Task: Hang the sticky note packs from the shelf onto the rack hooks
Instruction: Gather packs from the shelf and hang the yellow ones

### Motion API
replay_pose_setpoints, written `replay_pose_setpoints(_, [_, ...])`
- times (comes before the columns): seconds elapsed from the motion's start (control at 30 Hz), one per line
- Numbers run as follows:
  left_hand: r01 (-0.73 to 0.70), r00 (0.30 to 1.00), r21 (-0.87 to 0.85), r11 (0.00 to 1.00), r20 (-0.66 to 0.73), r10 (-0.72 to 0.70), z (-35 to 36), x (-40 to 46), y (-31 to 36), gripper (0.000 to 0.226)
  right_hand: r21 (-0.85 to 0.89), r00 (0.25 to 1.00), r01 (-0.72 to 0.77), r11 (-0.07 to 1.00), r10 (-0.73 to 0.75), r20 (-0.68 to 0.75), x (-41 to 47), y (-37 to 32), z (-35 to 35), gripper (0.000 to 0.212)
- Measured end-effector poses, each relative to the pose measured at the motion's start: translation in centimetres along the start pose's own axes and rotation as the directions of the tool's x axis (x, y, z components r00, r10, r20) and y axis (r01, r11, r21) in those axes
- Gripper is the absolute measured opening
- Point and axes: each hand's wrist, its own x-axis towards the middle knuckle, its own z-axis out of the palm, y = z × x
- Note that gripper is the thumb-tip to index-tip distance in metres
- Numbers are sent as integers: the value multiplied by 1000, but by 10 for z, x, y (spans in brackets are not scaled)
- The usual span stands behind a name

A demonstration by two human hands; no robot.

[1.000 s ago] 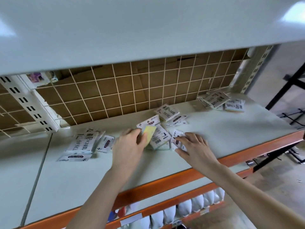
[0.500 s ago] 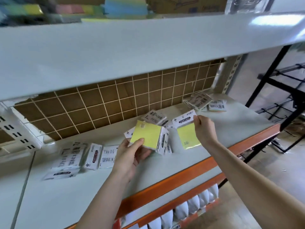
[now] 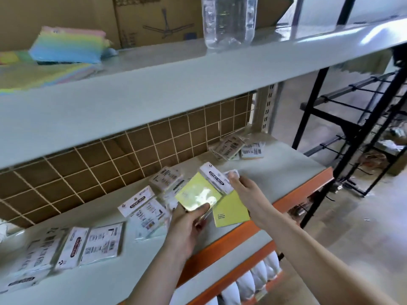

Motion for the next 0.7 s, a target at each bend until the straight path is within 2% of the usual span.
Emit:
replay_pose_setpoints(0.1, [-37, 998, 52, 998, -40, 39, 36, -1, -20, 23, -72, 991, 133, 988, -131, 30, -11, -4, -33, 22])
replay_pose_setpoints(0.17, [-64, 998, 100, 993, 24, 61, 62, -3, -33, 29, -75, 987, 157, 985, -155, 35, -15, -5, -60, 15])
replay_pose_setpoints(0.27, [-95, 990, 122, 988, 113, 81, 101, -2, -45, 24, -115, 981, 193, 975, -193, 4, -19, -9, -108, 12])
replay_pose_setpoints(0.37, [-137, 990, 226, 964, 47, 130, 136, 8, -50, 21, -186, 975, 215, 959, -223, -22, -21, -12, -161, 9])
replay_pose_setpoints(0.43, [-173, 985, 342, 924, 65, 161, 161, 14, -50, 16, -235, 972, 221, 947, -232, -21, -24, -14, -194, 8])
replay_pose_setpoints(0.53, [-251, 964, 524, 814, 207, 165, 202, 17, -55, 16, -303, 967, 241, 922, -255, -8, -29, -17, -240, 9])
replay_pose_setpoints(0.6, [-283, 950, 594, 753, 280, 137, 230, 16, -62, 19, -302, 960, 267, 915, -281, -2, -35, -20, -264, 12])
replay_pose_setpoints(0.7, [-285, 939, 643, 711, 337, 71, 266, 13, -76, 25, -297, 950, 270, 916, -304, -72, -44, -20, -298, 20])
